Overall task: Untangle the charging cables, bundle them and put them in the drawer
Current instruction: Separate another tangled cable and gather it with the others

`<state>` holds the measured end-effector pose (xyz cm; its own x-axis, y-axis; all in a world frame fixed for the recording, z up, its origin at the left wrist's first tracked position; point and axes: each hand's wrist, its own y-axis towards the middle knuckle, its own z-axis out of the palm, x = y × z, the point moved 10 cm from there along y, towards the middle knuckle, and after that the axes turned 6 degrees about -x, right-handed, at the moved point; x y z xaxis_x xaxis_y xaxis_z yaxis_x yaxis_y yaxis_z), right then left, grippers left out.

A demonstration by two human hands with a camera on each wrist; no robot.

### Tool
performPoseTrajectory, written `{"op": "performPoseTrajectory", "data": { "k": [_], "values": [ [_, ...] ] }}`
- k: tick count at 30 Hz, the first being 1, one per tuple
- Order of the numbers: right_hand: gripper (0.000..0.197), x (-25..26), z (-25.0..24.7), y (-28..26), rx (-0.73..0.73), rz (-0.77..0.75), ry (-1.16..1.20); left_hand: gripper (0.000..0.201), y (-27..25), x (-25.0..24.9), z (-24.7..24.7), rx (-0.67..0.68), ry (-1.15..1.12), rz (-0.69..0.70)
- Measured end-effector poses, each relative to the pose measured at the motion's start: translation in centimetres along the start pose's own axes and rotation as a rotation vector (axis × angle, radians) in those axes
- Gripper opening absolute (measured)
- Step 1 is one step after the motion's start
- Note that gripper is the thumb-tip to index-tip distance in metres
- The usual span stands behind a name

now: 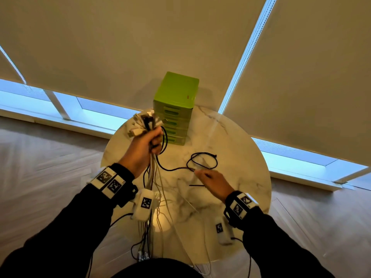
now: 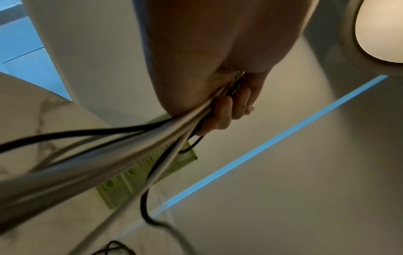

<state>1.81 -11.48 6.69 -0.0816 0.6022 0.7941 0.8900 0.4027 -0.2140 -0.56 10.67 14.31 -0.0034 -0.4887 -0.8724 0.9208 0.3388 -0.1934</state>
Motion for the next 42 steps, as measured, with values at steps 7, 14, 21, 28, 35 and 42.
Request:
{"op": "performPoseTrajectory", "data": {
  "k": [7, 14, 21, 28, 35, 42],
  "values": [
    [0.032, 9.2, -2.4, 2.5, -0.345, -0.23, -0.124, 0.031, -1.7, 5.3, 2.3, 0.014, 0.255, -0.169],
    [0.034, 13.1, 1.2, 0.6, -0.226, -0.487, -0.325, 0.03, -2.0, 6.2, 1.9, -0.041, -0.013, -0.324],
    [0.02, 13.8, 2.9, -0.6, -0.136, -0.62, -0.515, 0.027, -2.6, 6.9, 2.3, -0.053, -0.073, -0.355],
    [0.031, 11.1, 4.2, -1.4, 0.113, -0.462, -0.37, 0.02, -1.3, 4.0, -0.3, -0.223, -0.103, -0.148],
    [0.051, 2.2, 5.9, -2.6, 0.36, -0.08, -0.062, 0.023, -0.1, -2.4, -2.5, -0.259, -0.184, 0.062],
    [0.043, -1.1, 3.6, 0.4, 0.128, 0.083, 0.153, 0.022, -0.8, -4.3, -1.7, -0.158, 0.051, 0.251]
  ]
}}
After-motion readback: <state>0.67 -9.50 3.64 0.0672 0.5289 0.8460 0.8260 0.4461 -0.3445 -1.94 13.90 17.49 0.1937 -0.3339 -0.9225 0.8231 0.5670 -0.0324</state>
